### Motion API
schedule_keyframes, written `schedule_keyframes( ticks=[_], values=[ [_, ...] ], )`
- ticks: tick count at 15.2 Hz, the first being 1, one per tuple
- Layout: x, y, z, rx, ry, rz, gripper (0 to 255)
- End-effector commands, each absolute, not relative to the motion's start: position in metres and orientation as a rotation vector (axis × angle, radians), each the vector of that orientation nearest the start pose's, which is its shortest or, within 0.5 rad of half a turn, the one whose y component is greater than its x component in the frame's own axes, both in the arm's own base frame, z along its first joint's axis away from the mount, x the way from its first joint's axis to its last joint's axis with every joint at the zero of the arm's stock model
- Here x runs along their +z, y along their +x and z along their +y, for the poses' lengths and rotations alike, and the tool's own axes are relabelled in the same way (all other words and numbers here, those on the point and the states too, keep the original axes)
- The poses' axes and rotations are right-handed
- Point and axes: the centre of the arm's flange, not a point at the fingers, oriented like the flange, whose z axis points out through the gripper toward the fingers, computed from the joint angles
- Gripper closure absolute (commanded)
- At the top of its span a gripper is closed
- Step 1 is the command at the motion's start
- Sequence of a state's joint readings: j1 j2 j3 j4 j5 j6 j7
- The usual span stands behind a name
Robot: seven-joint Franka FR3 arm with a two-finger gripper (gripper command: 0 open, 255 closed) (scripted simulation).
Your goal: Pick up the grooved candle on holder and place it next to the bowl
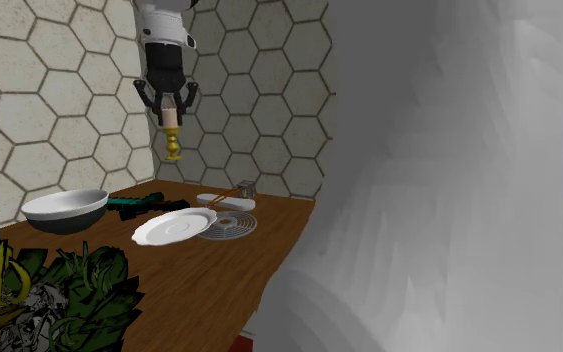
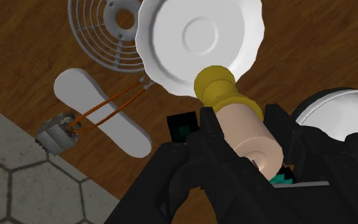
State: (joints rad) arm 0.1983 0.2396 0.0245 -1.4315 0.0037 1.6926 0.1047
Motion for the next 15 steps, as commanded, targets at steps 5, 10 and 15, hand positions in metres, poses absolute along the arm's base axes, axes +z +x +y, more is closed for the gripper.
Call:
schedule_keyframes(
  ticks=[5,10,15],
  values=[
    [0.562,0.655,0.211,-0.031,-3.123,-0.182,255],
    [0.551,0.678,0.254,-0.031,-3.123,-0.182,255],
    [0.525,0.678,0.254,-0.031,-3.123,-0.182,255]
  ],
)
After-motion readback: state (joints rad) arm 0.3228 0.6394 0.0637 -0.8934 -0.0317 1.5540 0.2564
